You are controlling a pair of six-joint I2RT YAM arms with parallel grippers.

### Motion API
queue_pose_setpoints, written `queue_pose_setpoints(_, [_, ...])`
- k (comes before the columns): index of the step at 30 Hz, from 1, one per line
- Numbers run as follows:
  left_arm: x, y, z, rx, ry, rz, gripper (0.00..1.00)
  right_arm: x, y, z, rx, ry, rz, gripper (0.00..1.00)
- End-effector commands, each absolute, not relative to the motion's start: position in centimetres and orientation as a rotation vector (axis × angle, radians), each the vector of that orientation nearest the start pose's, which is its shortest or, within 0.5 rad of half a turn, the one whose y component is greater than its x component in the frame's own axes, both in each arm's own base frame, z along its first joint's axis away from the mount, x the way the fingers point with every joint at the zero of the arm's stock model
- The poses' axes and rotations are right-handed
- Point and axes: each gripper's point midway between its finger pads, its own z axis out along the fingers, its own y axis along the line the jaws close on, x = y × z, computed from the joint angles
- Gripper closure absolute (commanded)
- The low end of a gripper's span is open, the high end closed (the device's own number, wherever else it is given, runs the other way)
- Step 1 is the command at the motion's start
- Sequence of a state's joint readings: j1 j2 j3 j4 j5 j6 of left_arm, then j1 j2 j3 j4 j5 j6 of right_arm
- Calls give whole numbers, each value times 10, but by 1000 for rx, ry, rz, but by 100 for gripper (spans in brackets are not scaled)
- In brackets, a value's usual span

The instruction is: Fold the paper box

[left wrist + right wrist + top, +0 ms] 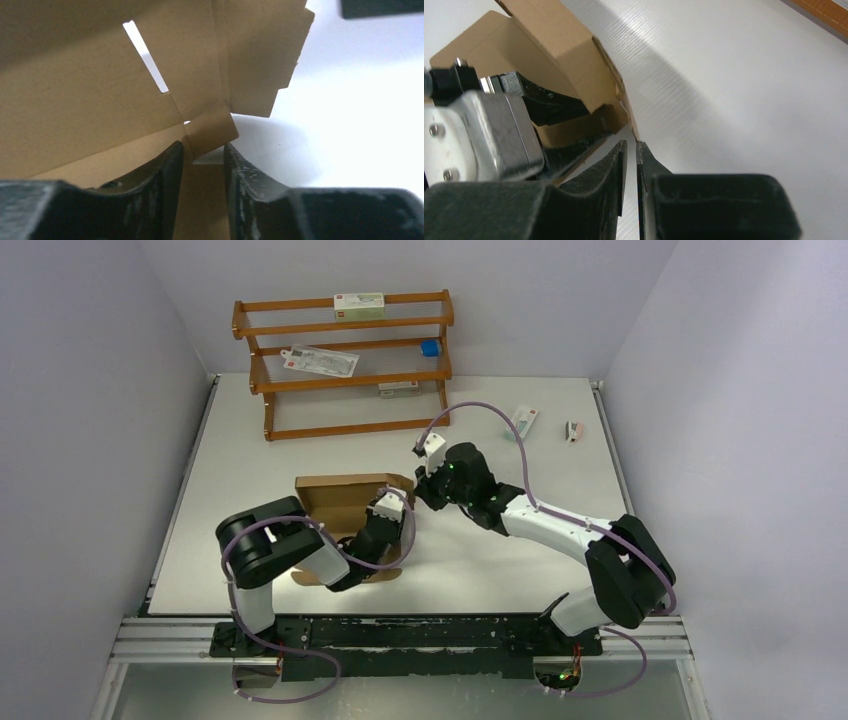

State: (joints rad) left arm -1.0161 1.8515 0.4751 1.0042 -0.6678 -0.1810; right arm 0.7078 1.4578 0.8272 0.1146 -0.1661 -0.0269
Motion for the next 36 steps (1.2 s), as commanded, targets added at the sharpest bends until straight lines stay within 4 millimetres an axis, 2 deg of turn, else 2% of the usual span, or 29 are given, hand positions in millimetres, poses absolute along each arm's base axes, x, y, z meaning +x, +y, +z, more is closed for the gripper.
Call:
queue_pose_setpoints(1, [293,-276,37,206,1811,-314,63,299,293,132,-845,1908,593,83])
queue_pose_setpoints(4, [292,-273,37,189,1810,-343,71,298,294,134,-851,1878,603,83])
queue_pose_setpoints(7, [290,-271,36,183,1815,-367,75,297,296,138,-857,1836,616,79])
queue_pose_setpoints(12, [288,-268,36,189,1815,-380,74,301,296,138,-865,1780,593,66])
queue_pose_setpoints(17, [285,-267,37,203,1811,-398,73,297,309,140,-917,1699,658,50])
queue_pose_setpoints(21, [283,-266,41,218,1800,-405,71,306,312,137,-904,1676,641,46])
queue_pose_setpoints(24, [281,-263,43,221,1796,-409,69,314,314,133,-882,1685,625,49])
queue_pose_setpoints(28, [278,-261,47,227,1789,-418,64,315,315,121,-879,1706,625,59])
queue_pose_setpoints(32, [275,-264,51,254,1770,-434,49,308,317,115,-875,1729,648,76])
queue_pose_setpoints(36, [273,-274,56,313,1740,-395,39,304,315,114,-847,1755,646,87])
